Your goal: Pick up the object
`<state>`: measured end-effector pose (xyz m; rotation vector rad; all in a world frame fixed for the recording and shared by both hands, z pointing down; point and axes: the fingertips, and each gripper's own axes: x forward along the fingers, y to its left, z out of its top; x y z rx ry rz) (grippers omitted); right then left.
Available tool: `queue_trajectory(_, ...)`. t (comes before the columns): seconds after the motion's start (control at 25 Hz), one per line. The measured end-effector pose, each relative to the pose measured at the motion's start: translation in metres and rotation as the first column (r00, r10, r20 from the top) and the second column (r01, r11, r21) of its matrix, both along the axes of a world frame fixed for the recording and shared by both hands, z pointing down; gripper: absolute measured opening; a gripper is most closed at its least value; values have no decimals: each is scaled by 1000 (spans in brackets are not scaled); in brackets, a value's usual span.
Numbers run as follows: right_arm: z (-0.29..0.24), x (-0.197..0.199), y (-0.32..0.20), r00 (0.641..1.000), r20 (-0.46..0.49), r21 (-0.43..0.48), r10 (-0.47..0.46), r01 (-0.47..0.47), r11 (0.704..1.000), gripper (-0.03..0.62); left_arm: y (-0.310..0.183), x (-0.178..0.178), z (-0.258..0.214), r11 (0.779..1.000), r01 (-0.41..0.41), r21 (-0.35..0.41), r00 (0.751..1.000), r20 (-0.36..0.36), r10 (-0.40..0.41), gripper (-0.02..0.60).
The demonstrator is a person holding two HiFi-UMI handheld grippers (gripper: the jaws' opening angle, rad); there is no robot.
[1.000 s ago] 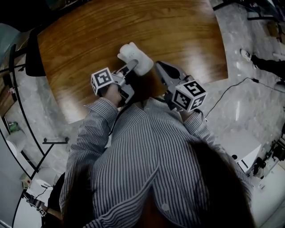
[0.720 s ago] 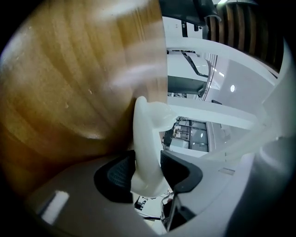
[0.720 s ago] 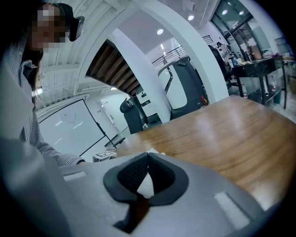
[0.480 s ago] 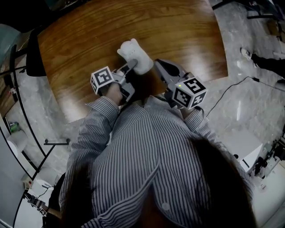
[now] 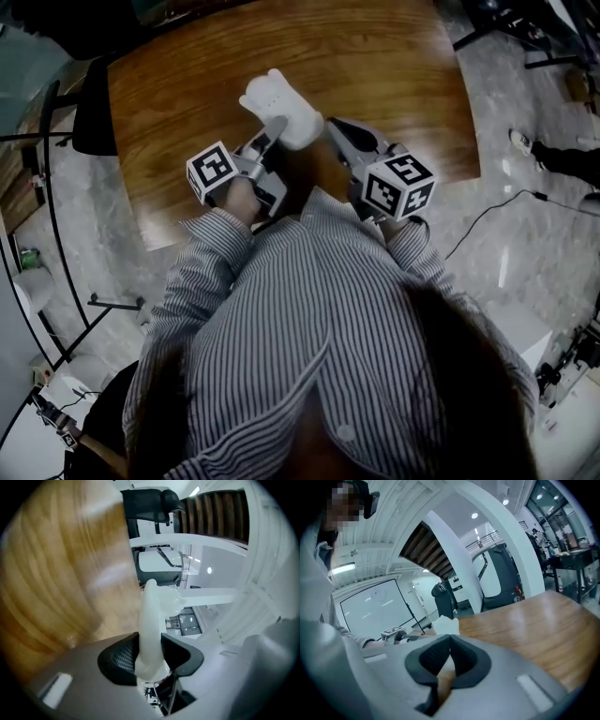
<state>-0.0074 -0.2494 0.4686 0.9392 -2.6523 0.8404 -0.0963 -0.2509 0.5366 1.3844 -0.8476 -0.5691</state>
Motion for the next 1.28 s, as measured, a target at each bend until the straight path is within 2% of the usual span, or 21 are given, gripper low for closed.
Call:
queue_trajectory(0.12, -16, -7, -4, 1000, 28, 60, -6, 5, 998, 2, -3, -14, -33, 993, 25, 117, 995, 92, -36, 146)
queue_trajectory(0.28, -29, -16, -7, 1000, 21, 110, -17, 15, 994, 2, -3, -36, -71, 958, 52, 282, 954, 269, -131, 144)
queue_trajectory(0.52, -36, -25, -8, 999, 26, 137, -28, 24, 990, 2, -1, -49, -99, 903, 55, 426, 896, 378, -233, 141)
queue_trajectory(0.6, -36, -27, -8, 999, 23, 137, -31, 27, 990, 2, 1, -48, -98, 901, 37, 432, 891, 393, -225, 138)
queue_trajectory(0.8, -35, -27, -11, 1000, 15, 136, -21, 18, 991, 2, 0, -46, -97, 904, 40, 426, 906, 366, -213, 137)
queue_trajectory(0.96, -35, -26, -10, 1000, 2, 140, -23, 22, 990, 2, 0, -52, -98, 899, 51, 435, 896, 378, -234, 135)
queue_trajectory(1.08, -34, -27, -10, 1000, -6, 145, -30, 31, 989, 2, 0, -52, -100, 895, 54, 443, 897, 372, -239, 135)
queue_trajectory(1.28, -33, -32, -5, 998, -27, 151, -56, 59, 987, 2, 2, -51, -97, 903, 70, 423, 909, 346, -232, 135)
